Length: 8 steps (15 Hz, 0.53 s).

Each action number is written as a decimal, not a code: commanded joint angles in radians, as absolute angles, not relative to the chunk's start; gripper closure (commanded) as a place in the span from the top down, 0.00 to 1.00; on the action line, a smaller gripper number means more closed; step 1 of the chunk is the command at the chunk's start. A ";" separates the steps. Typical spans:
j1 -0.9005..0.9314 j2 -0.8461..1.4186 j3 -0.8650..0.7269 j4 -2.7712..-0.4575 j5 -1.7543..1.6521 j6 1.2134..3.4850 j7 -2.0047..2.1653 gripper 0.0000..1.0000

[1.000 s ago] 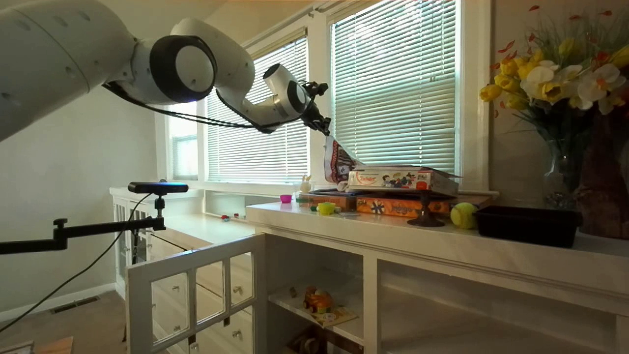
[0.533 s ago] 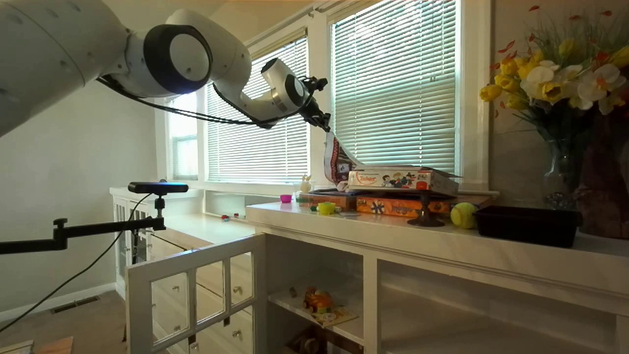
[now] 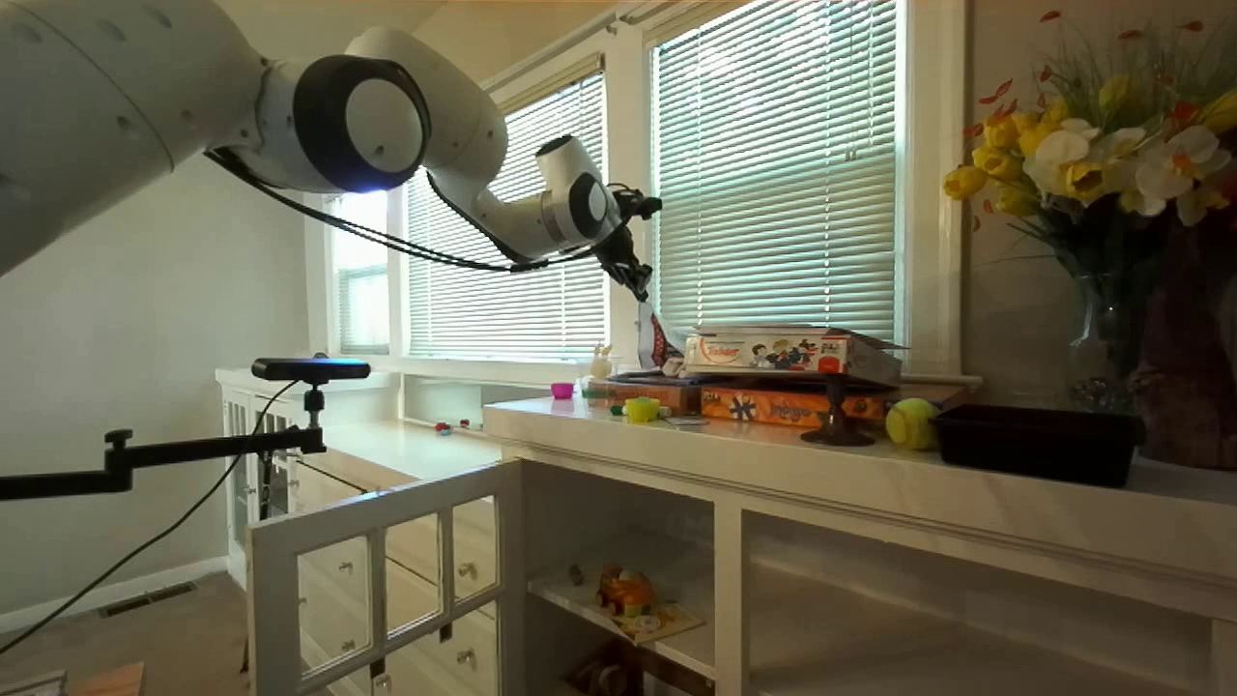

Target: Hang the towel on the cabinet's door

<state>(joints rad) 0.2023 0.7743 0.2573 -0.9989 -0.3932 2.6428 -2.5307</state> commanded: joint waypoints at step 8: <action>0.049 0.655 0.525 -1.051 -0.202 2.411 -2.602 0.01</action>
